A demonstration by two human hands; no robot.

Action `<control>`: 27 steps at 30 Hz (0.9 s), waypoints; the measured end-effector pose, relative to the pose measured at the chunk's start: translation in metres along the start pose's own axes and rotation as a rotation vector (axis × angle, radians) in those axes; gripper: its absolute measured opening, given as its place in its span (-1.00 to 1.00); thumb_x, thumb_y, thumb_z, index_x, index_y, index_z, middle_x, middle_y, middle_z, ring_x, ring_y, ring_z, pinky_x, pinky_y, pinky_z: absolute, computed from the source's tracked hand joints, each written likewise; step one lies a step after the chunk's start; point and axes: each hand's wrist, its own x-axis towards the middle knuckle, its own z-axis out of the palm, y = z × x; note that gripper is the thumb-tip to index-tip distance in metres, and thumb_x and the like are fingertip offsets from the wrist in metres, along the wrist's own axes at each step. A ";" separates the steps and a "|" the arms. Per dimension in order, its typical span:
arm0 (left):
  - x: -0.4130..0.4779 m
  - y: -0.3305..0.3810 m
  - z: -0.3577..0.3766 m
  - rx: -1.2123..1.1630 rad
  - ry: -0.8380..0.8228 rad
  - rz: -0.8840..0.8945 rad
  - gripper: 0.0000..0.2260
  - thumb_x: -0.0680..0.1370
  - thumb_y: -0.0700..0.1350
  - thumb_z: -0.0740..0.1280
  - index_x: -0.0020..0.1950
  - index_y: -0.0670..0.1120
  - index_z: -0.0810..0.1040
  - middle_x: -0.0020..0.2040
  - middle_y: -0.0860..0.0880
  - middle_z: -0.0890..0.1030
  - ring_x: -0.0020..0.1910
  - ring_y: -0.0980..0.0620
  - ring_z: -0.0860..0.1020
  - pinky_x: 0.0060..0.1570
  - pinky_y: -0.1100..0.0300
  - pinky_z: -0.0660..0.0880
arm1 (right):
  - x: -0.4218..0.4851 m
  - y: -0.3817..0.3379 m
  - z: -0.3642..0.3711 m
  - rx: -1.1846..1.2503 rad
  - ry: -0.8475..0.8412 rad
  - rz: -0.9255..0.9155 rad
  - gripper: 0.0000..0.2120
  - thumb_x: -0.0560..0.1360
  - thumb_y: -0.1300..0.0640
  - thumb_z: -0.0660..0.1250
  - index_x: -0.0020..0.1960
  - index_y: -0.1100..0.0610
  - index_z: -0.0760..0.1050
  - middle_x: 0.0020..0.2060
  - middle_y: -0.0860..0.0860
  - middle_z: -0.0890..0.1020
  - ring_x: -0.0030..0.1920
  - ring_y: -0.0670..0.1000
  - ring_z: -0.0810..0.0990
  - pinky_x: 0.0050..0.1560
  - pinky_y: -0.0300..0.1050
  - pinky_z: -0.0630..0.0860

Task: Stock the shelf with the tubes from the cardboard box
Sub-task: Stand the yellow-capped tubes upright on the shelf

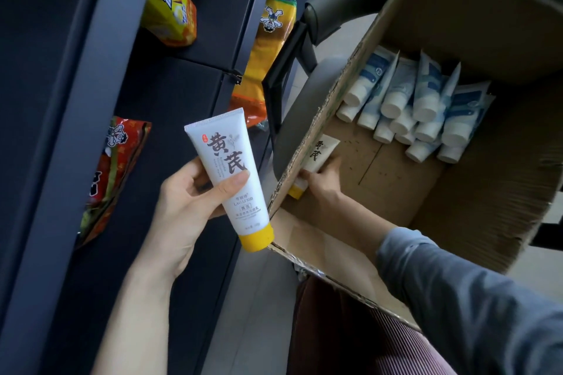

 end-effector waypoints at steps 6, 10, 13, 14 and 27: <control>-0.006 -0.001 0.003 -0.006 0.037 0.020 -0.67 0.32 -0.02 0.53 0.06 0.06 0.60 0.01 0.02 0.68 0.00 0.09 0.65 -0.20 0.28 0.57 | -0.001 -0.011 -0.003 -0.089 0.006 -0.019 -0.45 0.42 0.21 0.44 0.24 0.15 0.17 0.00 0.02 0.50 0.02 0.06 0.53 0.01 -0.13 0.46; -0.015 0.001 0.005 -0.020 0.057 0.027 -0.64 0.33 0.01 0.45 0.10 0.00 0.57 0.02 -0.01 0.68 -0.01 0.07 0.65 -0.20 0.26 0.57 | -0.006 -0.012 -0.017 -0.097 0.010 0.005 -0.58 0.45 0.28 0.40 0.19 0.18 0.24 0.11 0.14 0.52 0.11 0.15 0.55 0.05 -0.04 0.51; -0.024 0.005 0.005 -0.055 0.095 0.034 -0.68 0.39 -0.02 0.39 0.13 -0.03 0.53 -0.03 0.01 0.69 -0.04 0.10 0.65 -0.25 0.25 0.57 | -0.018 -0.014 -0.032 -0.121 0.000 0.023 -0.57 0.48 0.29 0.36 0.27 0.25 0.27 0.20 0.20 0.51 0.14 0.20 0.55 0.12 0.11 0.53; -0.029 0.007 0.005 -0.076 0.098 0.033 -0.69 0.41 -0.02 0.38 0.14 -0.03 0.52 -0.04 0.02 0.68 -0.04 0.10 0.65 -0.26 0.24 0.56 | -0.024 -0.015 -0.038 -0.106 -0.010 0.030 -0.56 0.48 0.30 0.36 0.29 0.26 0.27 0.22 0.21 0.51 0.15 0.21 0.55 0.12 0.14 0.52; -0.135 0.043 -0.028 -0.171 0.148 0.134 -0.51 0.34 -0.12 0.42 0.26 -0.09 0.46 0.06 0.02 0.66 0.05 0.07 0.62 -0.12 0.24 0.56 | -0.157 -0.083 -0.109 0.334 -0.302 -0.106 -0.68 0.50 0.32 0.31 0.23 0.13 0.42 -0.04 0.05 0.65 -0.15 0.02 0.67 -0.36 -0.10 0.60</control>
